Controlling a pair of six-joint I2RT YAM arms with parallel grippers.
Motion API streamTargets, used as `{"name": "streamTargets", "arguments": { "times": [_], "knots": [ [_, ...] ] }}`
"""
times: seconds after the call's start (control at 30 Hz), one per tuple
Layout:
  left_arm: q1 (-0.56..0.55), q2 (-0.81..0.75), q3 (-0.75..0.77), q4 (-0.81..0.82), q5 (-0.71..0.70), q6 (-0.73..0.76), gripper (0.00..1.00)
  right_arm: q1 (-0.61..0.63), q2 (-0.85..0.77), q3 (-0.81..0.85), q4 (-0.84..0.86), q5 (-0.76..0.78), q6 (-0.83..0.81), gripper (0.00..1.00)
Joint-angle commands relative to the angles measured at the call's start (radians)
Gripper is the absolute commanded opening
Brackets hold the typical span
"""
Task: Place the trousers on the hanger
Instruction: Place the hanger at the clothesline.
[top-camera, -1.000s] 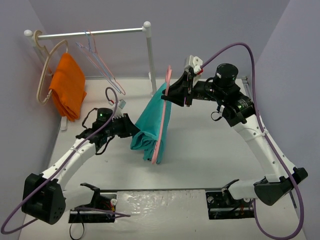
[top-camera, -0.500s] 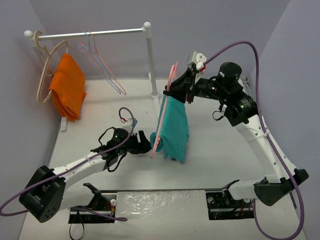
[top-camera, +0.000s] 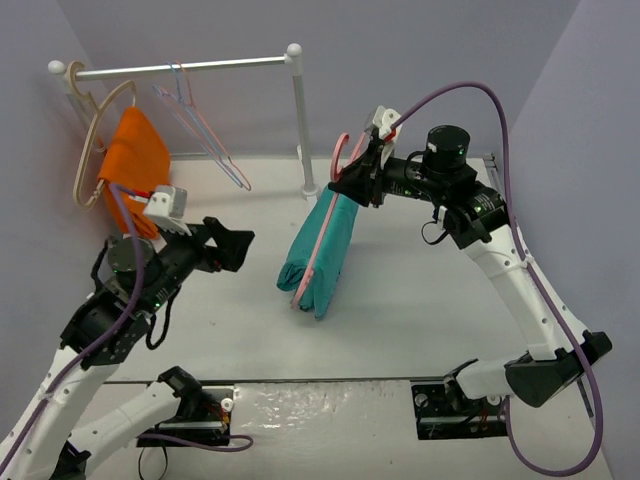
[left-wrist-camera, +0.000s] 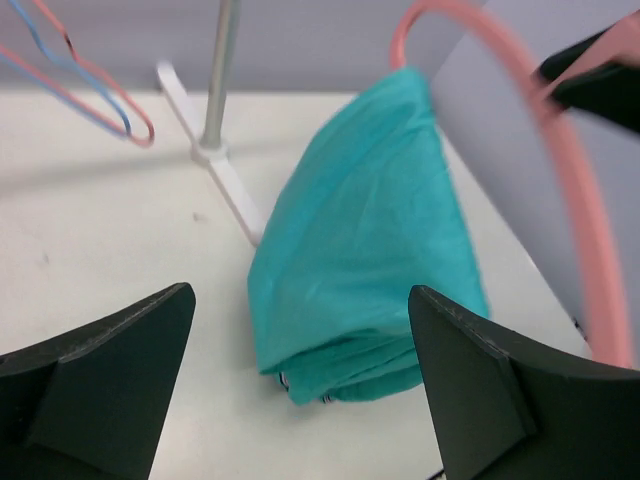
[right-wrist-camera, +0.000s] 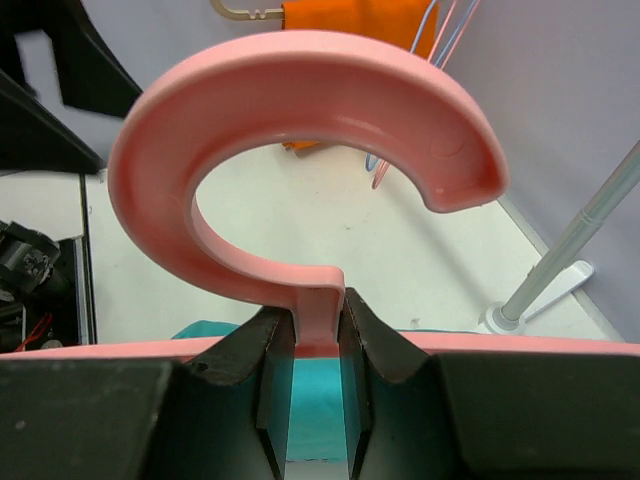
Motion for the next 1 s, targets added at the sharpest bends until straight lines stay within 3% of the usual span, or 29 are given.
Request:
{"name": "streamTargets", "arguments": {
  "times": [0.0,0.17,0.4,0.6,0.77,0.97],
  "knots": [
    [0.001,0.127,0.226,-0.259,0.064,0.156,0.86,-0.005,-0.005,0.052,0.108,0.063,-0.012,0.00],
    [-0.011,0.255,0.377,-0.278,0.207,0.180,0.86,0.006,0.014,0.047,0.097,0.148,-0.005,0.00],
    [-0.065,0.382,0.452,-0.205,0.219,0.180,0.86,0.039,0.048,0.046,0.094,0.270,0.023,0.00],
    [-0.185,0.507,0.536,-0.208,0.098,0.203,0.84,0.064,0.069,0.046,0.096,0.349,0.033,0.00],
    [-0.200,0.525,0.521,-0.175,0.081,0.195,0.83,0.073,0.069,0.038,0.096,0.365,0.034,0.00],
    [-0.200,0.470,0.497,-0.136,-0.064,0.159,0.83,0.077,0.065,0.017,0.096,0.409,0.028,0.00]
  ]
}}
